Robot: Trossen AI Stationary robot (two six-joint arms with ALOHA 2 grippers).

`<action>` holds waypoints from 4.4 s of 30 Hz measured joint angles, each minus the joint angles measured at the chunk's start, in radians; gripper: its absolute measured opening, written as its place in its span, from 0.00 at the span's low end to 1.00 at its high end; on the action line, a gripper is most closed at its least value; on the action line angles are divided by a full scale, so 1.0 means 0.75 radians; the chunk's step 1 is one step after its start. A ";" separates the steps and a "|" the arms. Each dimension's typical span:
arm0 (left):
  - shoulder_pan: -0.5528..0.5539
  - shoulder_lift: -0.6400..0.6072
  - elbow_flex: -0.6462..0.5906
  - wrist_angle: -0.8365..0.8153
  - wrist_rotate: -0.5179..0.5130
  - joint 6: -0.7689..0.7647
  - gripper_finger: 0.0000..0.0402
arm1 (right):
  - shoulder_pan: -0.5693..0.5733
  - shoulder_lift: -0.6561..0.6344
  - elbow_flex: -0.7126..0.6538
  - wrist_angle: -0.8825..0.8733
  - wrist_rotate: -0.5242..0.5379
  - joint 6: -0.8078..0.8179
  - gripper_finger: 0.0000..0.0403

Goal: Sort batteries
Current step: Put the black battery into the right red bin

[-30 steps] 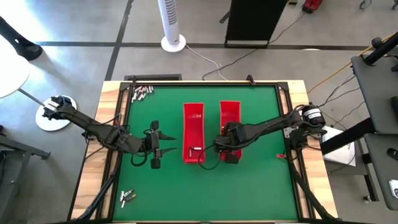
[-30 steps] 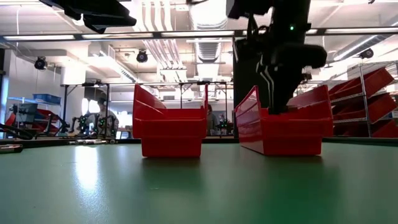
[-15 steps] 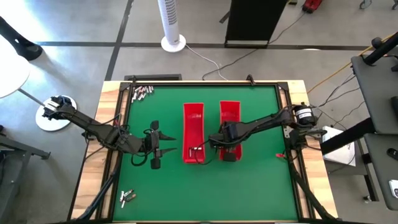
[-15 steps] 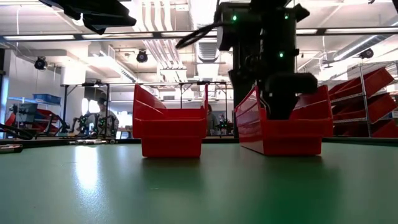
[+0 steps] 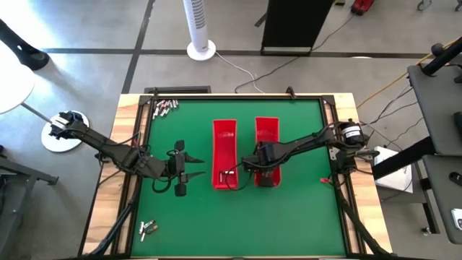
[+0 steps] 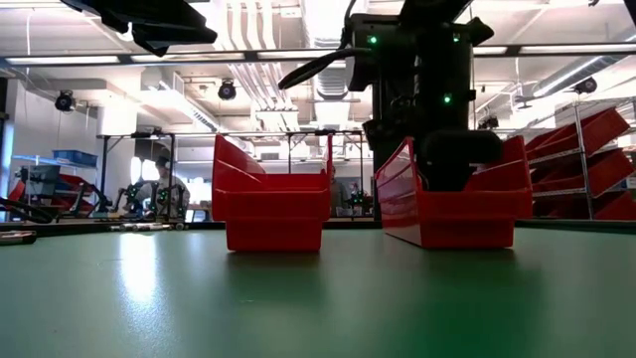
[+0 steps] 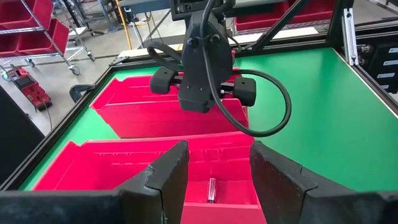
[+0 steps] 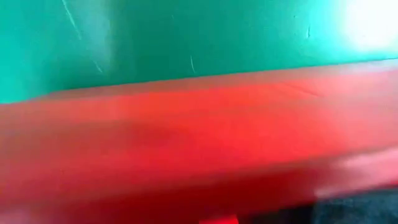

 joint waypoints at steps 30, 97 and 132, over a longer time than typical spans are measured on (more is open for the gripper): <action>0.000 0.000 0.000 -0.008 0.003 -0.022 0.38 | -0.004 0.002 -0.033 0.075 0.001 0.030 0.25; 0.130 0.017 0.000 -1.306 0.392 -1.585 0.45 | 0.871 -0.349 0.239 -0.329 0.752 0.811 0.42; 0.651 0.348 -0.043 -1.388 0.803 -1.195 0.45 | 0.892 -0.267 0.355 -0.246 1.179 0.540 0.25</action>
